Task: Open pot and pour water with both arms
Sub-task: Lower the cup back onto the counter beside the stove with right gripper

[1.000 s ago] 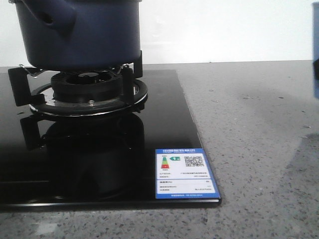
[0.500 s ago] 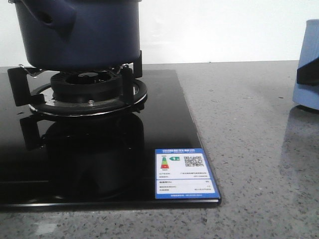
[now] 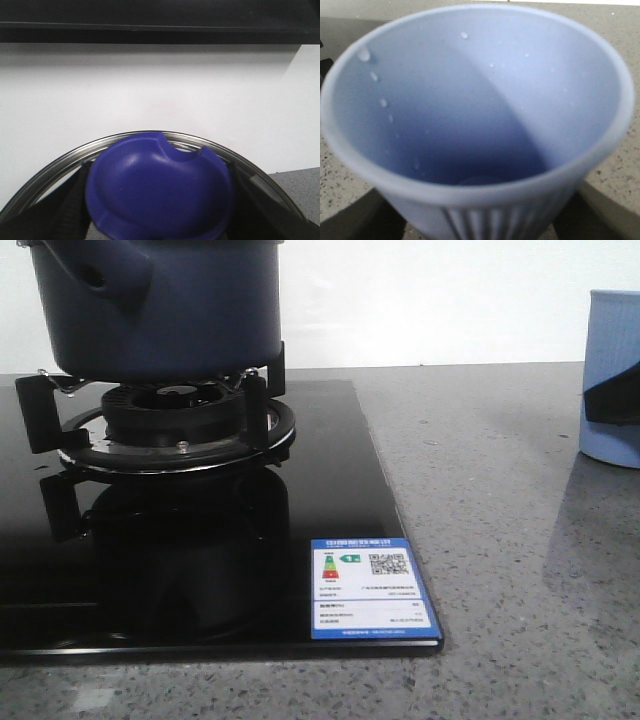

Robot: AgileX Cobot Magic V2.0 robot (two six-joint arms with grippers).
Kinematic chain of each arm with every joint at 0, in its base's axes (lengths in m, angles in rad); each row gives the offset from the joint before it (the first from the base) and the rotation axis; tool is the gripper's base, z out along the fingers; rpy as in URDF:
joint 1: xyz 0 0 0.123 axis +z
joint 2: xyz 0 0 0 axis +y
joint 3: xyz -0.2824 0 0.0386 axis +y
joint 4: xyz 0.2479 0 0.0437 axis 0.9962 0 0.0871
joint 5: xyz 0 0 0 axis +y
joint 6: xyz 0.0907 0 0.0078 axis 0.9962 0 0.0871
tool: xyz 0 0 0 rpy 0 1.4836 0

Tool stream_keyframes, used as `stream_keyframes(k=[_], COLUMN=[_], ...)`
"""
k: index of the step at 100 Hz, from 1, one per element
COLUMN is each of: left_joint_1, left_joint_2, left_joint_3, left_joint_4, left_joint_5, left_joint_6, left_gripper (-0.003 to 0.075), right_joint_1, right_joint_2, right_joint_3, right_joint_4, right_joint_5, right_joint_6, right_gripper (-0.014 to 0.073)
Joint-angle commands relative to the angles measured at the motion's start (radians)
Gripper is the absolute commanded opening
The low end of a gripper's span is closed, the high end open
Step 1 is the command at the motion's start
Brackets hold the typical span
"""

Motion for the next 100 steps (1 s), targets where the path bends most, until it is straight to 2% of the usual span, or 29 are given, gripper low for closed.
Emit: stream_keyframes(k=[1,27,34,44,53,100], left_joint_1=[0.004,0.004,0.004,0.004,0.004,0.004], left_joint_2=[-0.028,-0.028,-0.028,-0.028,-0.028,-0.028], left_joint_3=[-0.037,-0.037,-0.037,-0.037,-0.037,-0.037], left_joint_4=[-0.004,-0.004,-0.004,-0.004,-0.004,-0.004], left_joint_5=[-0.094,-0.094,-0.094,-0.094,-0.094,-0.094], left_joint_6=[-0.003,-0.003,-0.003,-0.003,-0.003,-0.003], left_gripper=[0.0357,0.0357,0.0357,0.0357,0.0357,0.0357], right_joint_1=[-0.007,-0.007,-0.007,-0.007,-0.007,-0.007], right_joint_2=[-0.017,-0.017,-0.017,-0.017,-0.017,-0.077], right_joint_3=[-0.024,-0.024,-0.024,-0.024,-0.024,0.009], right_joint_4=[0.017,0.017,0.015,0.017,0.017,-0.046], right_joint_5=[-0.066,-0.084,-0.102,-0.116,-0.116,-0.066], right_joint_6=[-0.017,-0.017,-0.017,-0.017,-0.015,0.077], right_gripper=[0.0311,0.033,0.0407,0.0575,0.0651,0.0646])
